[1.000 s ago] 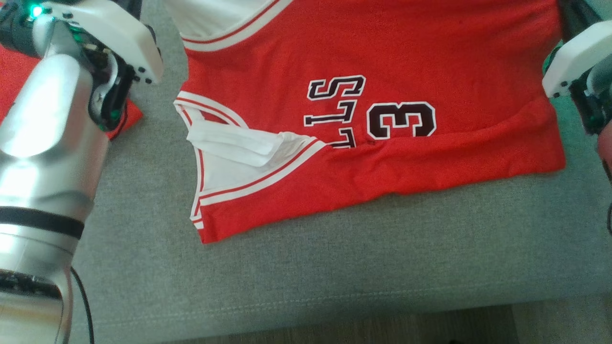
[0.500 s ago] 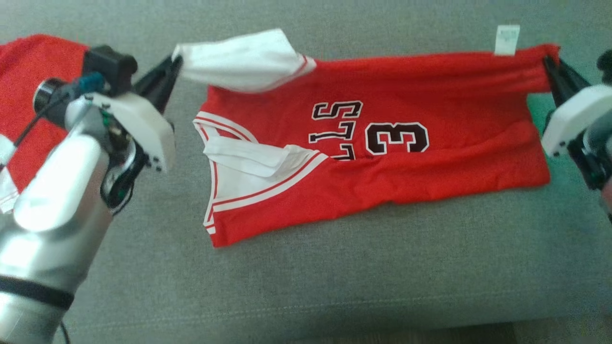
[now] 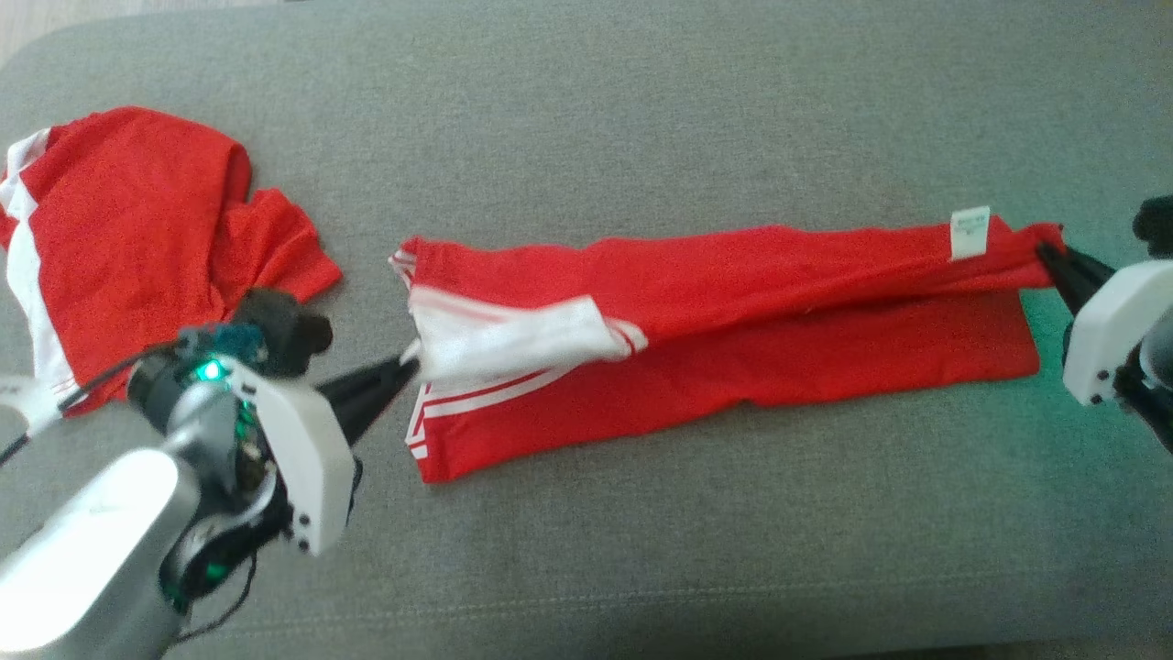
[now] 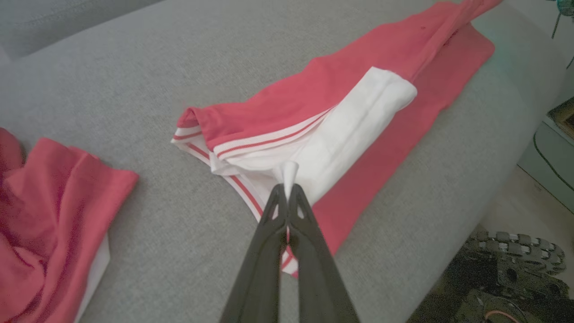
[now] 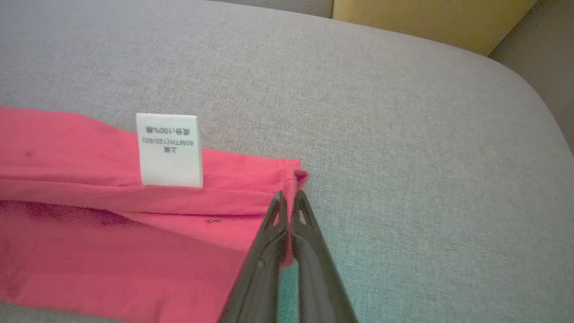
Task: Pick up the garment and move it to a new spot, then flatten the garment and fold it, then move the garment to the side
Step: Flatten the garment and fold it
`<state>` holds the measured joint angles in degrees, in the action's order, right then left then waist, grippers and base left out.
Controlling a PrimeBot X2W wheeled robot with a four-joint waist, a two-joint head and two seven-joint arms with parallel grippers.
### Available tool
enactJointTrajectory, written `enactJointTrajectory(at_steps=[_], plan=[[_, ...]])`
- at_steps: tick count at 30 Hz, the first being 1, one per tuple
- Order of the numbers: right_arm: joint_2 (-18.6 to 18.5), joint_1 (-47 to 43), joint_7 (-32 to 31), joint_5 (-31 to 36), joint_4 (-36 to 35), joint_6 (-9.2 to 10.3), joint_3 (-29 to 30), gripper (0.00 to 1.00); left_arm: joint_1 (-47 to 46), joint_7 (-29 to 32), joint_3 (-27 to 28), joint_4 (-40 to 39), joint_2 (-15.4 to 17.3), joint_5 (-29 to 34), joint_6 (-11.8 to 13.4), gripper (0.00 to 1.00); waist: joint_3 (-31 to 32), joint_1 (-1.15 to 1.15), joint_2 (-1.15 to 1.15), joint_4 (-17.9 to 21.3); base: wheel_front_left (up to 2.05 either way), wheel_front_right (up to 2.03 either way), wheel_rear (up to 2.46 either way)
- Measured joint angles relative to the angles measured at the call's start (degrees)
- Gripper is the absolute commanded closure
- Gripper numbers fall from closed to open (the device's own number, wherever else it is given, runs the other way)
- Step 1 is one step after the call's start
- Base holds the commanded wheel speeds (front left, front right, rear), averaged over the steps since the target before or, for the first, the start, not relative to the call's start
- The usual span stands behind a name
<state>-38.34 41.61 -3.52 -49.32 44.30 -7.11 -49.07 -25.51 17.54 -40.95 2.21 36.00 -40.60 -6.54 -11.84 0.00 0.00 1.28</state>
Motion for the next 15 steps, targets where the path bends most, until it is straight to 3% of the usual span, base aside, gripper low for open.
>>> enactJointTrajectory(at_steps=[6, 7, 8, 9, 15], plan=[[-2.2, -1.8, -3.8, -0.9, -3.4, 0.00, -1.1, 1.00, 3.7, 4.6, -0.8, -6.3, 3.1, -2.8, 1.1, 1.00, 0.7, 0.00, 0.00, 0.3, 0.00, 0.00, 0.00], [-2.3, -2.0, -4.4, -1.2, -3.8, 0.00, -1.1, 0.03, 3.9, 4.6, -0.8, -6.7, 3.2, -2.9, 1.3, 1.00, 0.8, 0.00, 0.00, 0.3, 0.00, 0.00, 0.00], [-2.4, -2.3, -5.0, -1.4, -4.1, 0.00, -1.1, 0.00, 4.1, 4.9, -0.9, -7.1, 3.2, -2.9, 1.5, 0.64, 0.9, 0.00, 0.00, 0.4, 0.00, 0.00, 0.00], [-2.5, -2.6, -6.0, -1.8, -4.5, 0.00, -1.1, 0.00, 4.2, 5.2, -1.2, -7.2, 3.2, -2.9, 1.6, 0.00, 1.0, 0.00, 0.00, 0.5, 0.00, 0.00, 0.00], [-5.6, -4.1, -10.0, -1.9, -7.7, 0.00, -1.5, 0.00, 5.4, 4.7, -2.0, -7.2, 3.5, -1.4, 3.2, 0.00, 1.7, 0.00, 0.00, 1.2, 0.00, 0.00, 0.00]])
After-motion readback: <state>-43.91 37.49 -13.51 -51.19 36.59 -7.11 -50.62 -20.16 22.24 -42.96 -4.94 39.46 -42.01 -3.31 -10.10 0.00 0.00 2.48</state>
